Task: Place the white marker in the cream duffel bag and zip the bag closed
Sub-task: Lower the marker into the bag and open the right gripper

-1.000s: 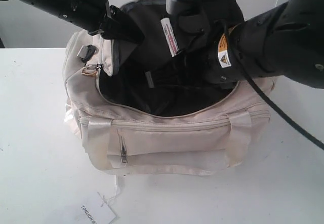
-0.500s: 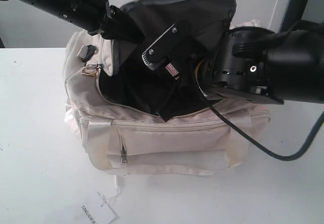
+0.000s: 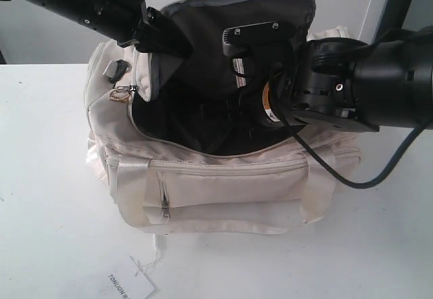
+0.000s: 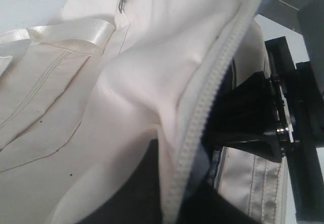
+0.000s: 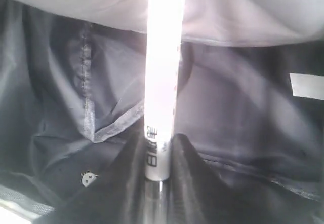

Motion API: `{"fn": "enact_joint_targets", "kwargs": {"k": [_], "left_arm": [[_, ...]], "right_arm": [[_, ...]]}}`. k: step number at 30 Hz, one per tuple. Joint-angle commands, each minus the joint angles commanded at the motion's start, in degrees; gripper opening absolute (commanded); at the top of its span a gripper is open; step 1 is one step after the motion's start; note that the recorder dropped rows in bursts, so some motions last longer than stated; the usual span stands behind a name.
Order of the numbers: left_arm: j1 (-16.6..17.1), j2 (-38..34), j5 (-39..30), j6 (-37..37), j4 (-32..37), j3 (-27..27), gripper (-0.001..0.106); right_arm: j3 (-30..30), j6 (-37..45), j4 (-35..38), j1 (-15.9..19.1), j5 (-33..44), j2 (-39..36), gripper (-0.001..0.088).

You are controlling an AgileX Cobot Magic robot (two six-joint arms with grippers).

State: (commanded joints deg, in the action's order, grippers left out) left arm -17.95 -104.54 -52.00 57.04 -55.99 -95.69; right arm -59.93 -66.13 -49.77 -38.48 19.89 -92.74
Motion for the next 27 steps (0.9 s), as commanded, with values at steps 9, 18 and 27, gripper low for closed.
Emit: {"fn": "enact_joint_targets", "kwargs": {"k": [9,18,27], "left_arm": [[0.0,0.0,0.0,0.0,0.0,0.0,0.0],[0.0,0.0,0.0,0.0,0.0,0.0,0.0],[0.0,0.0,0.0,0.0,0.0,0.0,0.0]], "right_arm": [[0.0,-3.06,3.16,0.0,2.18,1.41,0.0344],[0.0,31.6,33.3,0.0,4.65,14.08,0.0],[0.0,67.07,57.09,0.0,18.03,16.0,0.0]]}}
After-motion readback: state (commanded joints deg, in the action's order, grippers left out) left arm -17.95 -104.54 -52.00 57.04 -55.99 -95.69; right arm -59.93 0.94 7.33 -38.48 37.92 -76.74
